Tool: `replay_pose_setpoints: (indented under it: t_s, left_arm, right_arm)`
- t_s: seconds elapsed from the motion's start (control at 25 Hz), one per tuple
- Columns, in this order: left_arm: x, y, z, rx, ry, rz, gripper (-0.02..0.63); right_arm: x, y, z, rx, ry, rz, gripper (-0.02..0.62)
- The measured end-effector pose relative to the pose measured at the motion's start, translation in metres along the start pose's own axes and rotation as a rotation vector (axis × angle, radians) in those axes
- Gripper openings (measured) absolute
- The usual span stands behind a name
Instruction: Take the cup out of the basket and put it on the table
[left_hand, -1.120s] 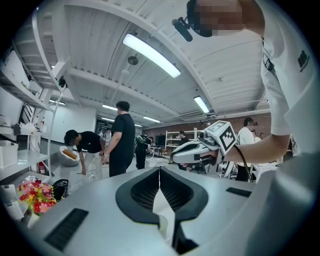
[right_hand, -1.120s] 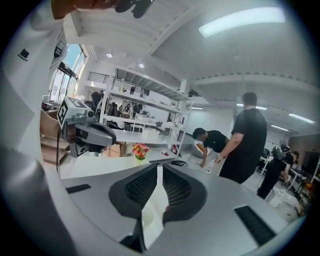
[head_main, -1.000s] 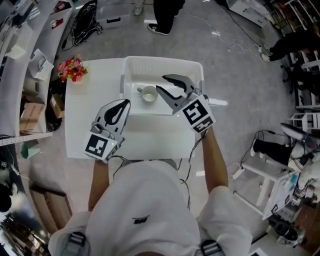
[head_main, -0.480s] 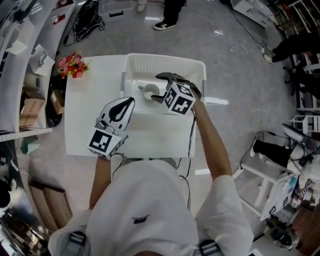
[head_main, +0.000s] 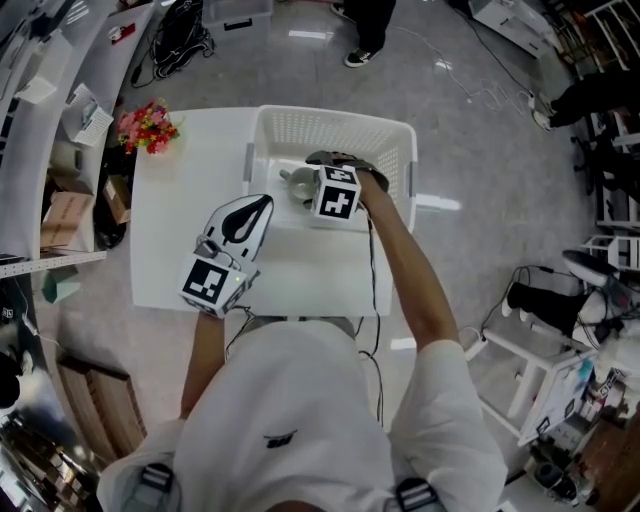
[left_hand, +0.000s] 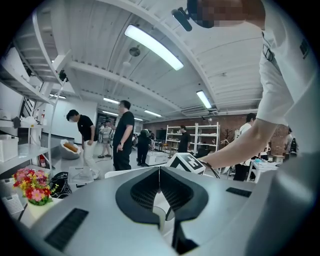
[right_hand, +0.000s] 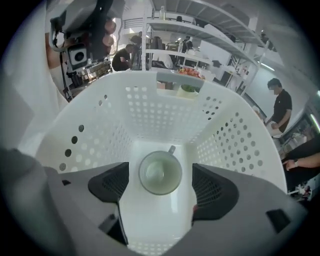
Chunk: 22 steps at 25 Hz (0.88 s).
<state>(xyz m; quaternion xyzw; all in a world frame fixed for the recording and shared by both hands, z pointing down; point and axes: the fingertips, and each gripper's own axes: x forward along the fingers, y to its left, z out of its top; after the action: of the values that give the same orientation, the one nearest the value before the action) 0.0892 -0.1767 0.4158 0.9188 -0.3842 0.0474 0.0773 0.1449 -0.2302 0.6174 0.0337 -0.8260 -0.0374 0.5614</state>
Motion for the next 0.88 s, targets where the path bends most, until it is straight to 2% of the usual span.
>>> replay_pose_setpoints:
  t_s: [0.48, 0.88]
  left_arm:
    - [-0.003, 0.002, 0.001, 0.0, -0.007, 0.01, 0.012]
    - [-0.006, 0.004, -0.003, -0.007, -0.001, 0.02, 0.012]
  right_arm:
    - [0.043, 0.006, -0.014, -0.027, 0.091, 0.058, 0.42]
    - [0.067, 0.001, -0.022, 0.005, 0.121, 0.071, 0.423]
